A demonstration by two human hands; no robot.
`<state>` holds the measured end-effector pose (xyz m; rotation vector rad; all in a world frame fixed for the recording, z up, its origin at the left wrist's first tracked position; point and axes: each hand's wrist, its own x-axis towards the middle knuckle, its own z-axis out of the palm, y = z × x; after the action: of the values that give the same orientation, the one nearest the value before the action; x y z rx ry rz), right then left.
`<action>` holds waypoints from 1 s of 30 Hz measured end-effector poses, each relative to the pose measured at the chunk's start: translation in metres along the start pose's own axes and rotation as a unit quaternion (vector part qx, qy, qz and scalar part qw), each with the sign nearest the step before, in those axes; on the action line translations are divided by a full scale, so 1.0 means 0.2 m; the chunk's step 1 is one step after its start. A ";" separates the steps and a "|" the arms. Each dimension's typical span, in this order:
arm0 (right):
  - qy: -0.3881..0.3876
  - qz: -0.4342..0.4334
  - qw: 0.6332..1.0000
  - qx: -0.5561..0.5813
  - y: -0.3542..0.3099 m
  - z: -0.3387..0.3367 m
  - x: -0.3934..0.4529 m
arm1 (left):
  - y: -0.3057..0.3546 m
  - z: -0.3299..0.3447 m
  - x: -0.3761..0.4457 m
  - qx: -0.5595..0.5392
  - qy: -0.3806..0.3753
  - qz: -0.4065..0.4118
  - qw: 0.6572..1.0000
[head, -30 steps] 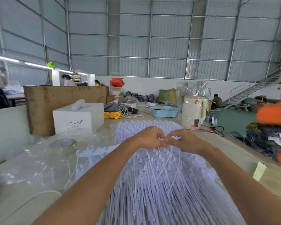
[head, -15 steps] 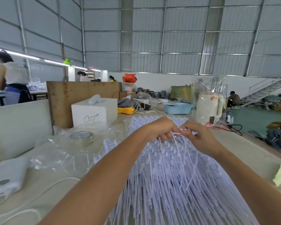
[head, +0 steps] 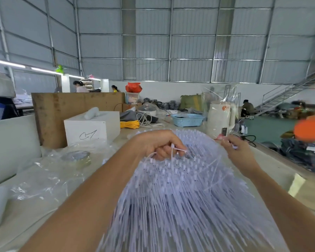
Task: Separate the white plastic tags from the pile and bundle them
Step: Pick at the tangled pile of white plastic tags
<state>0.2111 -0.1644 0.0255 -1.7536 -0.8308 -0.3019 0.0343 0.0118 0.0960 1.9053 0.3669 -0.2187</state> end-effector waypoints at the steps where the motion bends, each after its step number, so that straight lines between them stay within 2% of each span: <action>1: 0.001 0.040 0.998 0.041 0.04 -0.04 0.01 | -0.01 -0.02 -0.01 0.018 0.038 0.007 0.999; 3: -0.033 0.080 0.985 0.146 0.04 -0.07 0.03 | -0.03 -0.04 0.00 0.057 0.097 0.024 0.993; 6: -0.075 0.095 0.960 0.252 -0.07 -0.04 0.06 | -0.04 0.00 0.05 0.094 0.122 0.040 0.987; 9: -0.079 0.104 0.924 0.360 -0.18 -0.08 0.09 | -0.06 0.03 0.08 0.078 0.097 0.045 0.991; 13: -0.103 0.128 0.872 0.461 -0.26 -0.13 0.10 | -0.09 0.02 0.10 0.004 0.067 0.065 0.996; 14: -0.105 0.144 0.881 0.439 -0.28 -0.12 0.09 | -0.09 0.02 0.10 0.004 0.066 0.075 0.995; 16: -0.111 0.172 0.921 0.330 -0.30 -0.09 0.07 | -0.07 0.05 0.10 0.035 0.073 0.090 0.993; 18: -0.155 0.165 0.942 0.246 -0.29 -0.04 0.03 | -0.04 0.08 0.10 0.074 0.089 0.096 0.989; 23: -0.226 0.128 0.945 0.197 -0.27 0.07 -0.03 | -0.02 0.12 0.06 0.172 0.109 0.100 0.974; 30: -0.323 0.041 0.939 0.109 -0.27 0.15 -0.07 | -0.03 0.12 0.08 0.209 0.126 0.112 0.963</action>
<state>0.1588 -0.1344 0.0473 -1.6790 -1.1956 0.4390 0.0479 -0.0057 0.0776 2.3836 0.2842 0.1109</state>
